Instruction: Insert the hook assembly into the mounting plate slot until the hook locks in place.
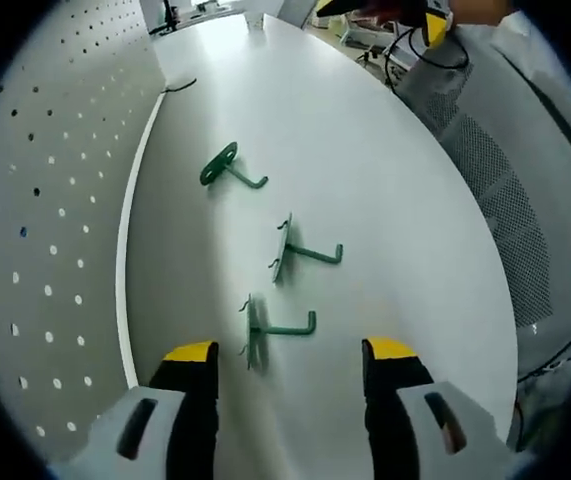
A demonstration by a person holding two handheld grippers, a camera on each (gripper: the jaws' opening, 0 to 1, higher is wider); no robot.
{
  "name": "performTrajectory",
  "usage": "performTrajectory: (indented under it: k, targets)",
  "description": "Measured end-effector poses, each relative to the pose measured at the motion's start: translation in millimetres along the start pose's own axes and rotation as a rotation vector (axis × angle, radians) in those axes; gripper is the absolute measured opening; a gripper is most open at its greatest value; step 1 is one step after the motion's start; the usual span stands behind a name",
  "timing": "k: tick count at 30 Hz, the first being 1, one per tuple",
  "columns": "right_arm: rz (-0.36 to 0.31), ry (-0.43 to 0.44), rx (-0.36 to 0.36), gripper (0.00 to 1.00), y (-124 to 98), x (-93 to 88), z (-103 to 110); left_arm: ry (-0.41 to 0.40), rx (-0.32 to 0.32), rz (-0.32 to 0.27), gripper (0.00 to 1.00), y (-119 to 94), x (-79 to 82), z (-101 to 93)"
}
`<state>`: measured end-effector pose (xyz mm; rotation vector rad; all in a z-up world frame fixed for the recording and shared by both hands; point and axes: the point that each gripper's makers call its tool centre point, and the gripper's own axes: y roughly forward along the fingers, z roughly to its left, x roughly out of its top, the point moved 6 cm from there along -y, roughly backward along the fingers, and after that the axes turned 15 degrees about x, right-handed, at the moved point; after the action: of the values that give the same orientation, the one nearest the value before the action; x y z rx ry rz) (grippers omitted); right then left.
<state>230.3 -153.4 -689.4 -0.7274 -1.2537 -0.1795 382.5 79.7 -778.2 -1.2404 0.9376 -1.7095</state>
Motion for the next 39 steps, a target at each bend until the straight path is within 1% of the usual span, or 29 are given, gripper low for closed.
performTrajectory:
  k: [3, 5, 7, 9, 12, 14, 17, 20, 23, 28, 30, 34, 39]
  targets:
    - [-0.004, 0.008, -0.002, 0.58, -0.4, 0.2, -0.7, 0.000, -0.001, -0.009, 0.59, -0.4, -0.5, 0.2]
    - [-0.004, 0.009, 0.001, 0.58, -0.2, 0.1, -0.1, -0.019, 0.006, -0.014, 0.56, -0.1, -0.8, 3.1]
    - [-0.008, 0.012, 0.004, 0.58, -0.2, 0.3, 0.0, -0.042, 0.013, -0.014, 0.50, 0.2, 0.2, 6.1]
    - [-0.009, 0.013, 0.003, 0.58, -0.4, 0.4, -0.3, -0.049, 0.019, -0.006, 0.41, 0.3, 0.1, 9.4]
    - [-0.010, 0.013, 0.001, 0.57, -0.9, 0.2, -0.5, -0.060, 0.028, 0.003, 0.31, 0.0, -0.8, 12.0]
    - [-0.012, 0.015, 0.000, 0.57, -1.0, 0.4, -0.7, -0.075, 0.037, 0.004, 0.25, -0.1, -1.7, 13.8]
    - [-0.017, 0.023, 0.002, 0.57, -1.4, 0.6, -0.6, -0.088, 0.047, -0.008, 0.20, 0.0, -2.1, 14.1]
    - [-0.018, 0.022, 0.000, 0.56, -1.5, 0.7, -1.0, -0.089, 0.057, -0.014, 0.16, 0.5, -1.6, 14.0]
    - [-0.016, 0.022, 0.002, 0.56, -1.3, 0.6, -0.6, -0.107, 0.069, -0.016, 0.14, 1.1, -1.7, 14.7]
    - [-0.020, 0.024, -0.001, 0.55, -2.0, 0.6, -1.4, -0.098, 0.083, -0.018, 0.12, 2.0, -1.0, 14.2]
    - [-0.020, 0.024, -0.001, 0.55, -2.1, 0.5, -1.4, -0.105, 0.094, -0.019, 0.09, 2.4, -0.5, 14.7]
    - [-0.026, 0.030, -0.001, 0.55, -2.1, 1.3, -1.4, -0.118, 0.114, -0.005, 0.05, 3.8, -0.1, 16.4]
    - [-0.027, 0.031, -0.001, 0.54, -2.2, 1.2, -1.5, -0.141, 0.120, 0.004, 0.04, 3.7, -0.1, 16.6]
